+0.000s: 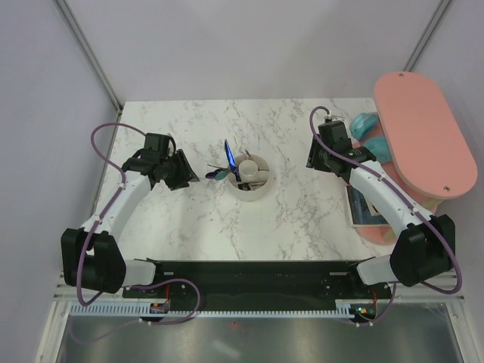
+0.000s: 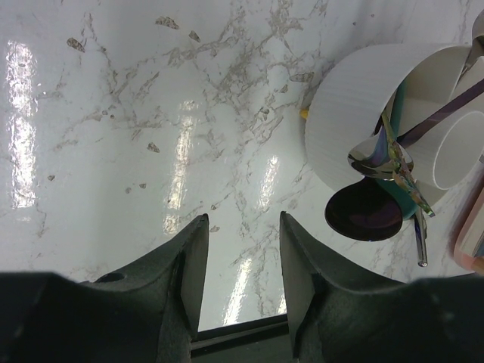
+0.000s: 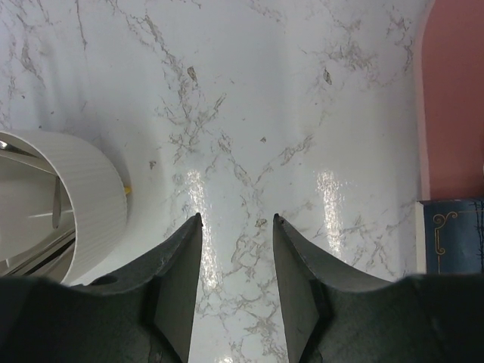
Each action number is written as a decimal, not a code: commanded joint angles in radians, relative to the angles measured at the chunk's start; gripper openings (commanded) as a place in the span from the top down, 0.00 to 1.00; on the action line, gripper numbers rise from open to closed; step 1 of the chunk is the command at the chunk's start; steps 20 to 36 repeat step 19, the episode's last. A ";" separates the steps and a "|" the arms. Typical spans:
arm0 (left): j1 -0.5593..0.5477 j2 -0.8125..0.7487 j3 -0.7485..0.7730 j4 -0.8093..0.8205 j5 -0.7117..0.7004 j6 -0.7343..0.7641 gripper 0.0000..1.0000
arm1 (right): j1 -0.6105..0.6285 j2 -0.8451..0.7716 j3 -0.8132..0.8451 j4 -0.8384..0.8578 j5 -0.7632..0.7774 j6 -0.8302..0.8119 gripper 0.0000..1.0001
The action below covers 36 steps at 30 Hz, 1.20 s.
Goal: Sort the eating utensils into containers
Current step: Reset both arms
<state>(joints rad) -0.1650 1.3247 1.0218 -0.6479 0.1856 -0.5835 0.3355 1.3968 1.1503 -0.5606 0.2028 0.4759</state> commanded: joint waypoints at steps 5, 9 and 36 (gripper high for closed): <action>0.005 -0.002 0.029 0.036 0.006 0.034 0.51 | -0.004 0.033 0.048 0.004 -0.019 0.009 0.50; 0.005 -0.001 0.027 0.036 0.002 0.028 0.51 | -0.006 0.042 0.055 -0.001 -0.019 0.001 0.50; 0.005 -0.004 0.017 0.051 0.014 0.030 0.50 | -0.007 0.048 0.049 -0.005 -0.019 -0.007 0.50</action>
